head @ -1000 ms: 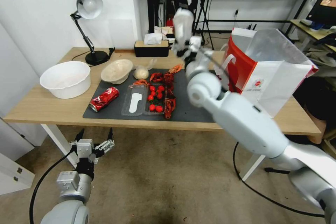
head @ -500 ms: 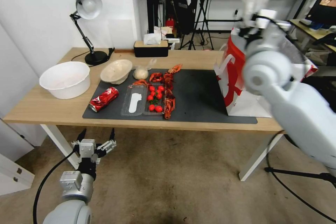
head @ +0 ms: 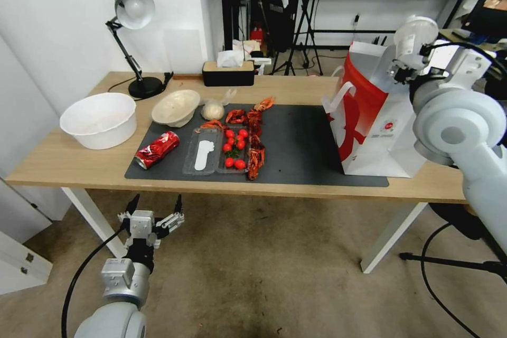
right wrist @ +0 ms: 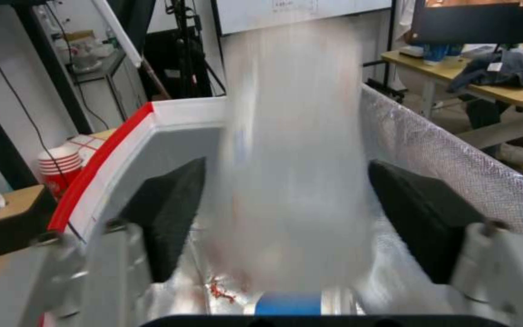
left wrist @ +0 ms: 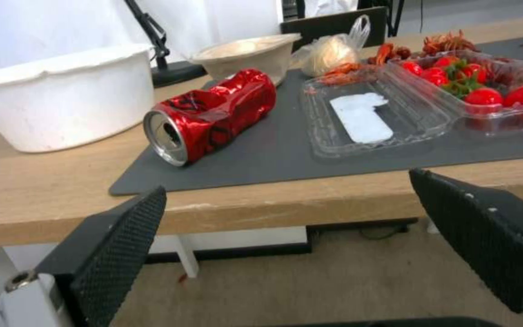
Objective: Pick up the trash from the table and place it into the takeout bag.
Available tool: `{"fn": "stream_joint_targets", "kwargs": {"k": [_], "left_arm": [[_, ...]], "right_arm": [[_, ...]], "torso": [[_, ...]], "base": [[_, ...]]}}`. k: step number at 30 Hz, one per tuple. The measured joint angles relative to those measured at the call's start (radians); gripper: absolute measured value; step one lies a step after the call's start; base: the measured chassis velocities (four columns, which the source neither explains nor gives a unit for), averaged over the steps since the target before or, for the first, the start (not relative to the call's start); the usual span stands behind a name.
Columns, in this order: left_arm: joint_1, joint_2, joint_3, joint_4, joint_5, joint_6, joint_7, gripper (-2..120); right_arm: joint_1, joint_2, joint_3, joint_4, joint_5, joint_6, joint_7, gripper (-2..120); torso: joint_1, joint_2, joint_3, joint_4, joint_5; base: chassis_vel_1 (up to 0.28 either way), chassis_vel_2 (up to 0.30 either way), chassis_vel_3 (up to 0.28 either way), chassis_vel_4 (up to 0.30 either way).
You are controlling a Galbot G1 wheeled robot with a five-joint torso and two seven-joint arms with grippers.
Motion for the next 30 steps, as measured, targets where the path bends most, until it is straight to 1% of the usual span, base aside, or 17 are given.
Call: {"fn": "stream_joint_targets", "kwargs": {"k": [3,4,7,11,12,13,16,17,19,20,21,23,25,27,28,29,30], "left_arm": [[0.007,-0.005,0.010,-0.007,0.010,0.000,0.001,100],[0.007,-0.005,0.010,-0.007,0.010,0.000,0.001,100],[0.013,-0.007,0.012,-0.011,0.014,-0.001,0.001,100],[0.020,-0.009,0.012,-0.016,0.016,-0.006,0.001,100],[0.023,-0.009,0.012,-0.019,0.016,-0.007,0.002,100],[0.023,-0.009,0.012,-0.019,0.016,-0.007,0.002,100],[0.030,-0.010,0.014,-0.023,0.022,-0.013,0.002,100],[0.030,-0.010,0.014,-0.023,0.022,-0.013,0.002,100],[0.035,-0.010,0.019,-0.024,0.026,-0.016,0.003,100],[0.036,-0.009,0.019,-0.024,0.026,-0.018,0.003,100],[0.036,-0.009,0.019,-0.024,0.026,-0.018,0.003,100],[0.040,-0.006,0.017,-0.024,0.026,-0.022,0.003,100],[0.041,-0.005,0.016,-0.024,0.026,-0.023,0.003,100],[0.044,-0.003,0.012,-0.025,0.026,-0.026,0.003,100],[0.045,-0.002,0.011,-0.025,0.025,-0.028,0.003,100],[0.045,-0.002,0.011,-0.025,0.025,-0.028,0.003,100],[0.045,-0.001,0.009,-0.025,0.024,-0.029,0.003,100]], "right_arm": [[-0.034,-0.013,0.033,0.017,0.019,-0.001,-0.007,87],[-0.034,-0.013,0.033,0.017,0.019,-0.001,-0.007,87],[-0.037,-0.019,0.039,0.021,0.027,-0.001,-0.011,97],[-0.038,-0.020,0.040,0.020,0.029,0.017,-0.032,100],[-0.038,-0.019,0.048,0.026,0.016,0.093,-0.095,100],[-0.038,-0.019,0.048,0.026,0.016,0.093,-0.095,100],[-0.108,-0.044,0.107,0.094,-0.049,0.289,-0.363,100],[-0.108,-0.044,0.107,0.094,-0.049,0.289,-0.363,100],[-0.208,-0.068,0.145,0.131,-0.118,0.384,-0.527,100],[-0.245,-0.073,0.156,0.146,-0.142,0.414,-0.577,100],[-0.245,-0.073,0.156,0.146,-0.142,0.414,-0.577,100],[-0.315,-0.077,0.176,0.178,-0.205,0.469,-0.659,100],[-0.342,-0.077,0.181,0.191,-0.226,0.486,-0.681,100],[-0.447,-0.073,0.197,0.239,-0.335,0.525,-0.755,100],[-0.482,-0.068,0.198,0.251,-0.377,0.532,-0.774,100],[-0.482,-0.068,0.198,0.251,-0.377,0.532,-0.774,100],[-0.528,-0.059,0.198,0.265,-0.432,0.540,-0.794,100]], "torso": [[0.000,0.000,0.000,-0.0002,-0.0002],[0.000,0.000,0.000,-0.0002,-0.0002],[0.000,0.000,0.000,-0.0001,-0.0002],[0.000,0.000,0.000,-0.0001,-0.0002],[0.000,0.000,0.000,0.0000,0.0000],[0.000,0.000,0.000,0.0000,0.0000],[0.000,0.000,0.000,-0.0001,-0.0004],[0.000,0.000,0.000,-0.0001,-0.0004],[0.000,0.000,0.000,-0.0003,-0.0002],[0.000,0.000,0.000,-0.0004,-0.0001],[0.000,0.000,0.000,-0.0004,-0.0001],[0.000,0.000,0.000,-0.0001,-0.0004],[0.000,0.000,0.000,-0.0001,-0.0003],[0.000,0.000,0.000,-0.0001,-0.0004],[0.000,0.000,0.000,-0.0003,-0.0004],[0.000,0.000,0.000,-0.0003,-0.0004],[0.000,0.000,0.000,-0.0001,-0.0003]], "base": [[0.000,0.000,0.000,0.000],[0.000,0.000,0.000,0.000],[0.000,0.000,0.000,0.000],[0.000,0.000,0.000,0.000],[0.000,0.000,0.000,0.000],[0.000,0.000,0.000,0.000],[0.000,0.000,0.000,0.000],[0.000,0.000,0.000,0.000],[0.000,0.000,0.000,0.000],[0.000,0.000,0.000,0.000],[0.000,0.000,0.000,0.000],[0.000,0.000,0.000,0.000],[0.000,0.000,0.000,0.000],[0.000,0.000,0.000,0.000],[0.000,0.000,0.000,0.000],[0.000,0.000,0.000,0.000],[0.000,0.000,0.000,0.000]]}}
